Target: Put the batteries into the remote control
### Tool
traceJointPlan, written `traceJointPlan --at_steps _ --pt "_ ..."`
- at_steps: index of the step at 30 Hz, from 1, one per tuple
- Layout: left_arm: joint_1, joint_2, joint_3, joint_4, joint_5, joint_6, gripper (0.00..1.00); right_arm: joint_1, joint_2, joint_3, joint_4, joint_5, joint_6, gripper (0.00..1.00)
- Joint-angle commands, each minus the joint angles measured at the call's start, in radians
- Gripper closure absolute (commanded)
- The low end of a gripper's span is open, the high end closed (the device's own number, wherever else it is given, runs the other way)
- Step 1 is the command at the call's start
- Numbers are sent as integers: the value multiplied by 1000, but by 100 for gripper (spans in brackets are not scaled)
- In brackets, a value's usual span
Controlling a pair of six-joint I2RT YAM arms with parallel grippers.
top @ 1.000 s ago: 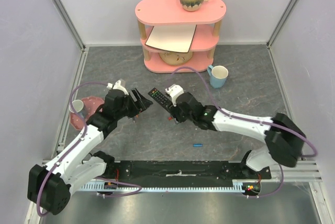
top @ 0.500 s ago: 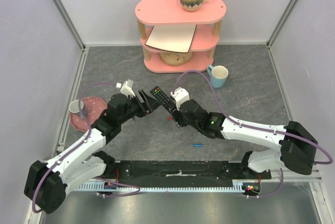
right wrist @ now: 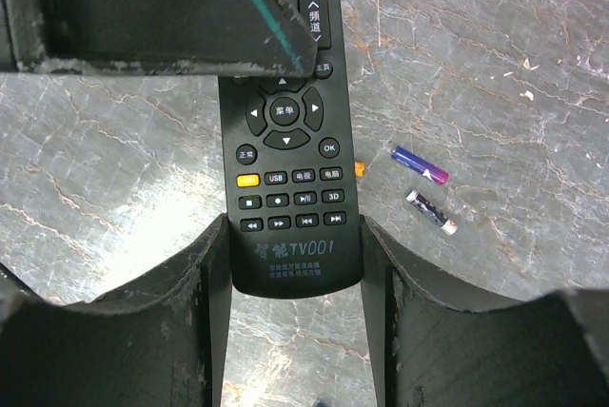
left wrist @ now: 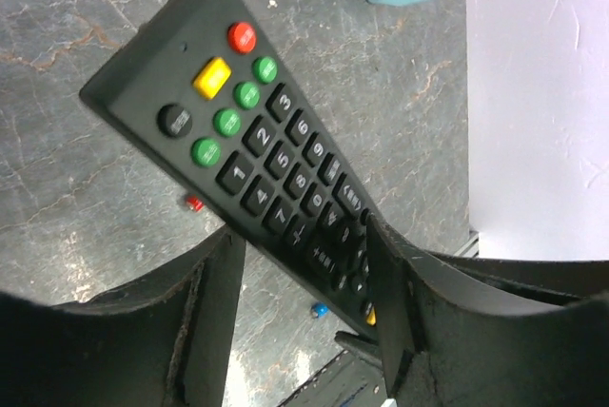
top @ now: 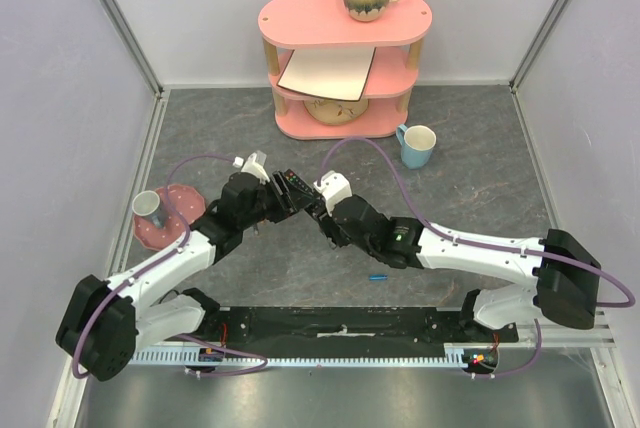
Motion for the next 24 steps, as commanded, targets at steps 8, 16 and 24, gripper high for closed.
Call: traceJointPlan --at_steps 8,16,24 --pt "-6 10 58 23 -55 -30 30 34 10 40 8 149 60 100" --pt "-4 -142 38 -294 -332 -113 18 20 195 124 -2 422 207 100" --pt "-4 -218 44 -469 -457 -158 15 -58 473 321 -81 377 499 100"
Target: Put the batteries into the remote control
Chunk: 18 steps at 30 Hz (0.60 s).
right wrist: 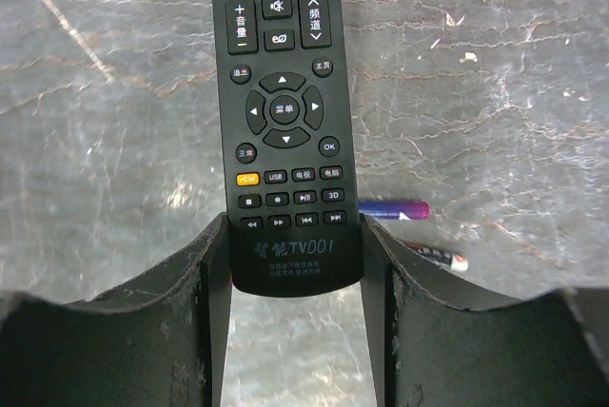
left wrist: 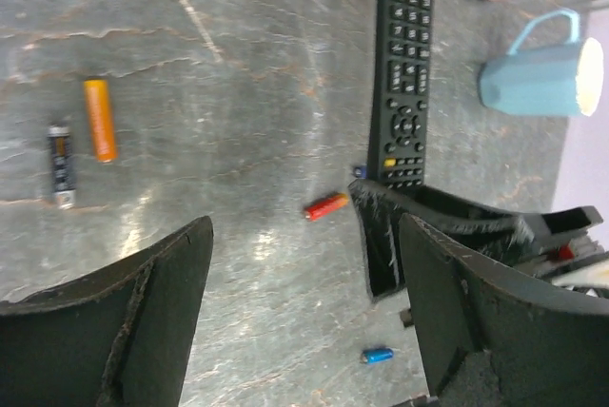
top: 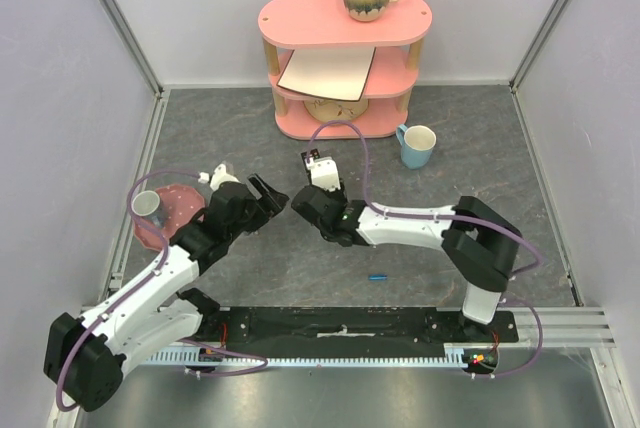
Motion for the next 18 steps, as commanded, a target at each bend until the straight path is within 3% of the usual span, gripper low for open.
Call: traceJointPlan --at_steps 1,3,8,11,12,18 --pt "-4 -27 17 -142 -137 -81 14 -26 84 96 -12 18 203 100" --pt "-4 -27 19 -189 -154 -124 8 -46 142 120 -24 -26 247 100" --pt "-4 -24 24 -214 -160 -121 6 -50 228 172 -50 -103 266 100" --pt "-4 -28 19 -196 -145 -91 6 -50 256 192 -62 -140 240 81" --pt "-4 -25 17 -188 -137 -83 6 -50 259 192 -67 -148 236 69" --pt "-4 -19 17 -157 -111 -62 5 -50 210 167 -67 -177 244 37"
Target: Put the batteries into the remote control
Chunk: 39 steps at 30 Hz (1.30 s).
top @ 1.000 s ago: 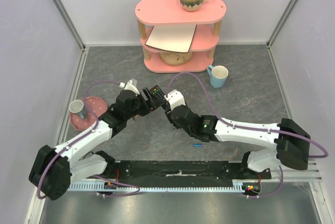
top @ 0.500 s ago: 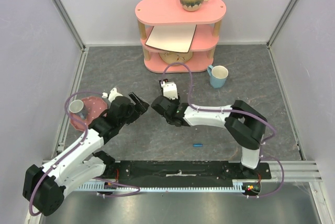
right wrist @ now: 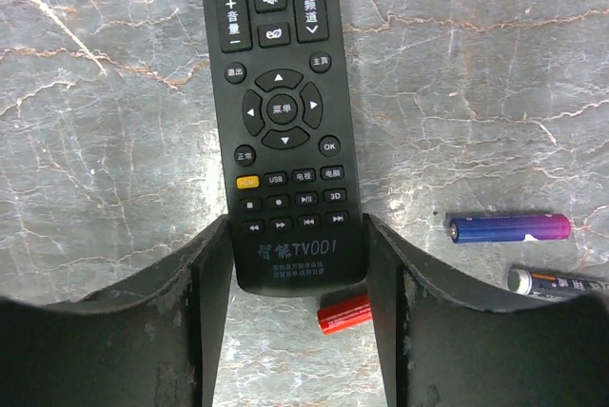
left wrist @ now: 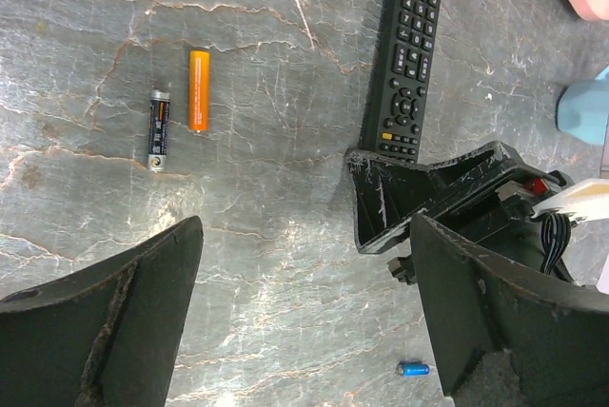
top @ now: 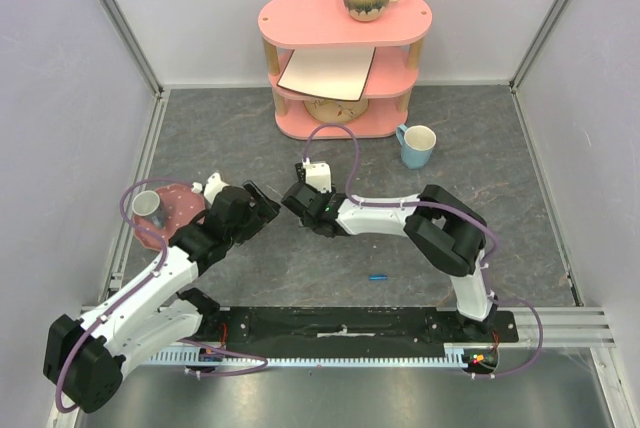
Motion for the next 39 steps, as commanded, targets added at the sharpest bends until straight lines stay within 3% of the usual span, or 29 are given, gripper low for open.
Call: traceJointPlan --at_steps 1,5,8,13,19,26,31,39 --pt "-4 -1 20 36 -8 22 4 3 -53 2 -13 -33 40 34" --pt "-4 35 62 47 -24 61 4 -10 -223 -49 -17 -18 20 18" --pt "-4 107 118 68 -27 95 3 -31 -359 -104 -51 -27 -32 12" --pt "-4 376 275 153 105 293 8 -40 -551 -231 -114 -21 -256 12" --pt "-33 752 555 53 115 309 13 -40 -769 -406 -119 23 -339 12" --pt "-56 1010 796 -60 107 302 11 -42 -875 -447 -115 10 -360 12" --pt "-60 1090 893 -149 63 301 12 -40 -914 -467 -111 -1 -362 12" --pt "-60 1040 850 -183 10 284 12 -42 -943 -518 -82 -15 -345 11"
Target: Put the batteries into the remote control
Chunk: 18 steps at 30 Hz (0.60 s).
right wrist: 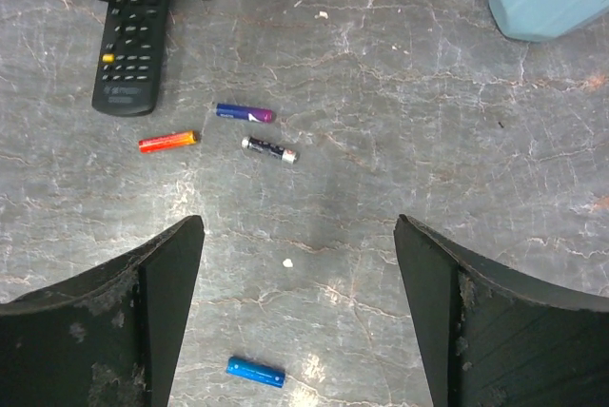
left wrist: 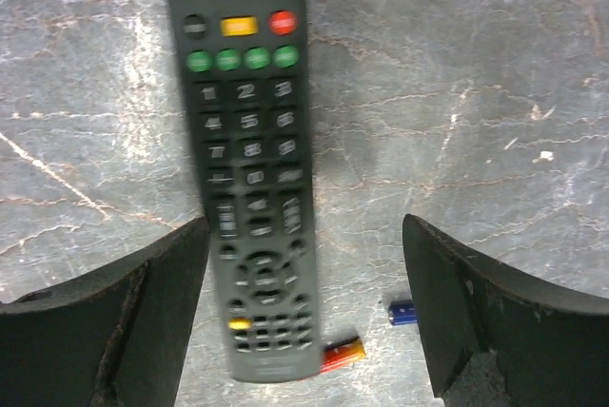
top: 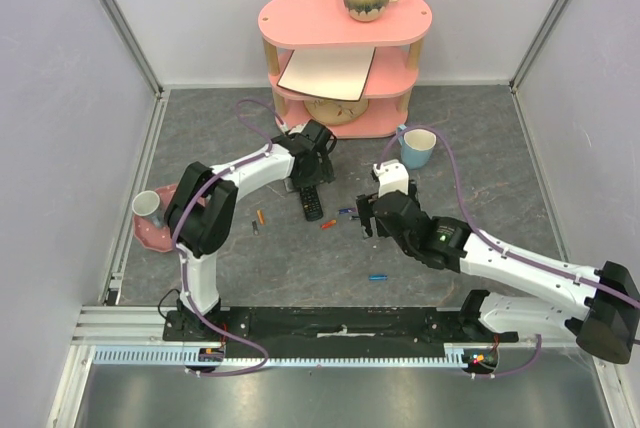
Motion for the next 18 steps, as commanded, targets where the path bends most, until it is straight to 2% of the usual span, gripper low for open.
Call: traceJointPlan --at_steps 1,7,18 --pt "-2 -56 -3 -47 -54 14 12 0 -18 -20 35 -17 -1 11" --pt "-6 -98 -17 -34 -54 12 12 2 -15 -41 52 -22 6 11" --pt "0 54 15 -70 -93 5 15 2 -79 -35 22 -24 7 11"
